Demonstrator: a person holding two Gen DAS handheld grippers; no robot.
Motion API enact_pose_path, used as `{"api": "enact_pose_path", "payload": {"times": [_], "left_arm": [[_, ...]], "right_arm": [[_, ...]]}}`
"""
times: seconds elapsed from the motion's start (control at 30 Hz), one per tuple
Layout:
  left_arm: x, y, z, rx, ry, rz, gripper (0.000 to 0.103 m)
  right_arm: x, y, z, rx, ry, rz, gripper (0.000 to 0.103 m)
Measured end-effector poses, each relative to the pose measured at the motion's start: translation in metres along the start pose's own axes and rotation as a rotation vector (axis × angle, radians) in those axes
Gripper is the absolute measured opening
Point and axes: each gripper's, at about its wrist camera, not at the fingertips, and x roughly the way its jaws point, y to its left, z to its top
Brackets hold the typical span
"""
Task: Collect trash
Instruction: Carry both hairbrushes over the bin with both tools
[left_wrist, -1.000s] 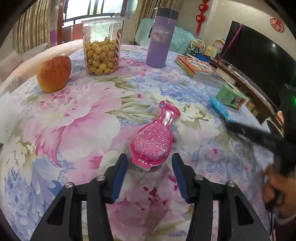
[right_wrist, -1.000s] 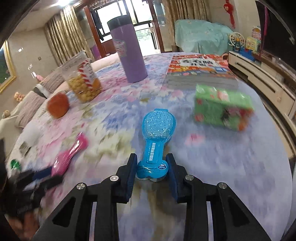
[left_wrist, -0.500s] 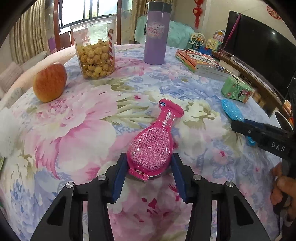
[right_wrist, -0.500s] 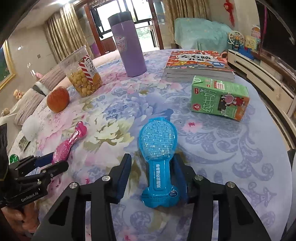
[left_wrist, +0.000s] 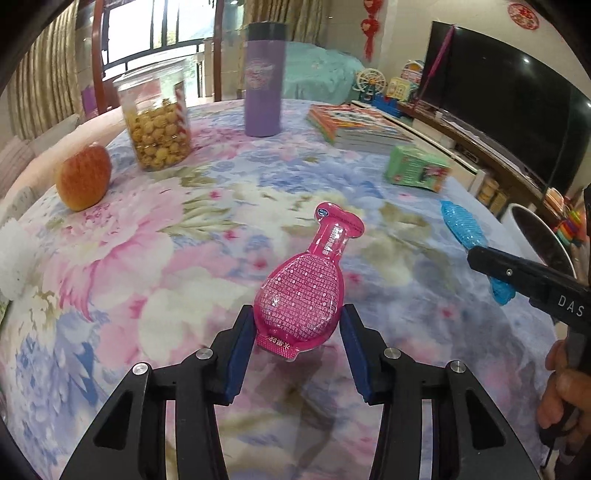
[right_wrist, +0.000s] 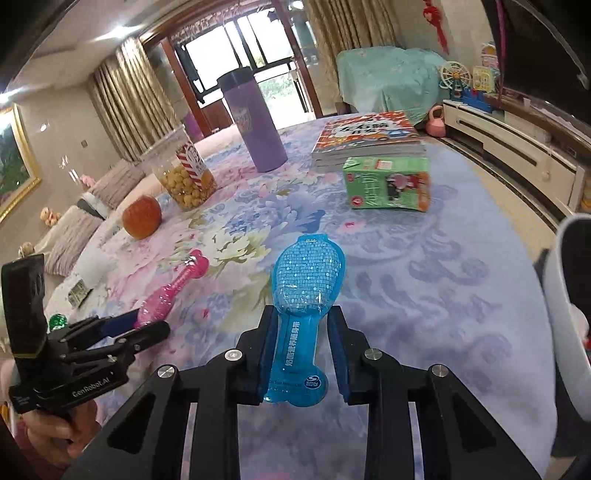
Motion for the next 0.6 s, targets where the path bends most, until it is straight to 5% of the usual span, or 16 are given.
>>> {"api": "enact_pose_path", "payload": {"times": [0.6], "left_arm": [[-0.016,-0.033,-0.029,0.011,0.039,-0.035,0.045]], "right_arm": [[-0.025,-0.017,-0.051,0.051,0.052,-0.025,0.035]]}}
